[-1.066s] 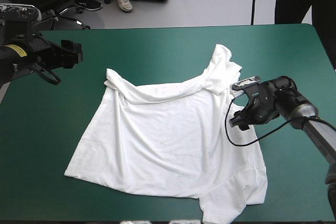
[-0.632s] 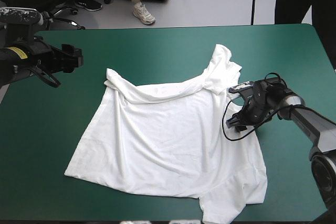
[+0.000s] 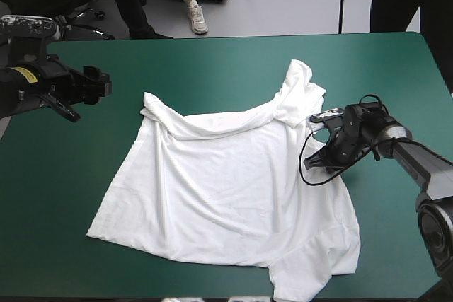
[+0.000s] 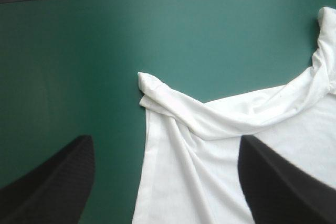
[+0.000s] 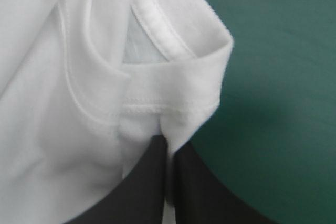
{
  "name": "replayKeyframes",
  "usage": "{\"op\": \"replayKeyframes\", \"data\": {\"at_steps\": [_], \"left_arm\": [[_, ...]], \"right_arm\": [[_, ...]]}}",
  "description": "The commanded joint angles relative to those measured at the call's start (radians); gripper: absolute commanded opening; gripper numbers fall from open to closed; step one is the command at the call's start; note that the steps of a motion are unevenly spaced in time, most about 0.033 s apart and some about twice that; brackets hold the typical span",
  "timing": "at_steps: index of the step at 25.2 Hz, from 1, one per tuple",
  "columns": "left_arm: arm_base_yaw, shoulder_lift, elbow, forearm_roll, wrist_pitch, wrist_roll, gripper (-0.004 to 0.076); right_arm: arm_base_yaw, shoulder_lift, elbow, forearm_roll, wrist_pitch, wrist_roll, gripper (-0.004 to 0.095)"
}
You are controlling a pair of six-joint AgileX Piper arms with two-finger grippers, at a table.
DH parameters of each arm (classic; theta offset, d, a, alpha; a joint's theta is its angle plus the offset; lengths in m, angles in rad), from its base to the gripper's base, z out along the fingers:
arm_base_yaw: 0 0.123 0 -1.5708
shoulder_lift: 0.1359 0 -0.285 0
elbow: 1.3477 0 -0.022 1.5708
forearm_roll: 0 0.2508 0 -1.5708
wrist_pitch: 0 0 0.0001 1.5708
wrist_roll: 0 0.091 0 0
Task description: Fold the cloth
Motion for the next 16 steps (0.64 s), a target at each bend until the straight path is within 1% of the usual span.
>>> {"op": "replayKeyframes", "data": {"at_steps": [1, 6, 7, 8, 11, 16], "left_arm": [[-0.001, -0.021, -0.028, -0.007, -0.055, -0.006, 0.0548], [-0.001, -0.021, -0.028, -0.007, -0.038, -0.006, 0.0548], [-0.001, -0.021, -0.028, -0.007, -0.037, -0.008, 0.0548], [-0.001, -0.021, -0.028, -0.007, -0.037, -0.008, 0.0548], [-0.001, -0.017, -0.028, -0.009, -0.039, -0.012, 0.0548], [-0.001, -0.002, -0.028, -0.009, -0.039, -0.012, 0.0548]], "right_arm": [[-0.067, -0.021, -0.008, -0.079, -0.021, 0.008, -0.0017], [-0.211, -0.044, -0.067, -0.09, 0.017, 0.009, -0.0017], [-0.256, -0.046, -0.106, -0.111, 0.037, 0.009, -0.0017], [-0.279, -0.046, -0.129, -0.121, 0.042, 0.007, -0.0017], [-0.384, -0.035, -0.246, -0.126, 0.041, -0.006, -0.0017], [-0.476, 0.009, -0.385, -0.111, 0.041, 0.002, -0.0017]]}}
